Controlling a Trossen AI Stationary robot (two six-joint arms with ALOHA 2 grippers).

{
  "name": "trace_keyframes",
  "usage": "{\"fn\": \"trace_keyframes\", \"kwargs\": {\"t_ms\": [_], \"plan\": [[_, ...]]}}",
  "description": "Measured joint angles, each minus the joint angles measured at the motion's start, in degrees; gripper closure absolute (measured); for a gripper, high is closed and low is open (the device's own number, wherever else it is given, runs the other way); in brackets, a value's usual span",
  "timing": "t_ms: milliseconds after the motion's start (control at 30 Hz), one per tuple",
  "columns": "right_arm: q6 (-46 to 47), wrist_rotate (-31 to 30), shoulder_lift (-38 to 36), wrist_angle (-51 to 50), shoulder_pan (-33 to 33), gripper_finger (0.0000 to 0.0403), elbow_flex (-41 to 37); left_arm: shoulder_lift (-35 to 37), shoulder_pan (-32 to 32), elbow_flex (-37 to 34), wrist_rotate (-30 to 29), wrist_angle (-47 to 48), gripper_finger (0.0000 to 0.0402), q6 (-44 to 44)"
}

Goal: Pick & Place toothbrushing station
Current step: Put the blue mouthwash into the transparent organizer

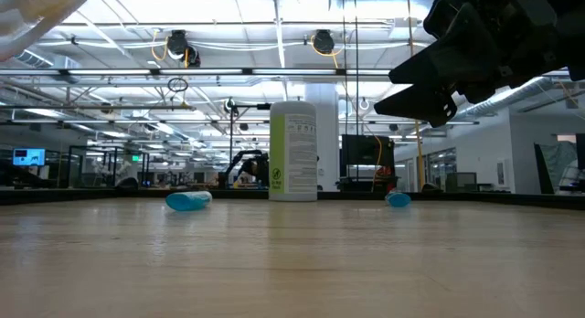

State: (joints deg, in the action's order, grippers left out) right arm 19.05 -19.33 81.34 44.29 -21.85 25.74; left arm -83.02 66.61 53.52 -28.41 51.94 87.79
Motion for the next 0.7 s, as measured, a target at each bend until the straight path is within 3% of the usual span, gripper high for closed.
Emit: {"fn": "trace_keyframes", "kwargs": {"t_ms": [167,700], "plan": [[0.4,0.0,0.0,0.0,0.0,0.0105,0.0,0.1,0.0,0.0,-0.1,0.0,0.0171,0.9],[0.9,0.0,0.0,0.0,0.0,0.0105,0.0,3.8,-0.1,0.0,-4.7,-2.6,0.0177,-0.6]]}}
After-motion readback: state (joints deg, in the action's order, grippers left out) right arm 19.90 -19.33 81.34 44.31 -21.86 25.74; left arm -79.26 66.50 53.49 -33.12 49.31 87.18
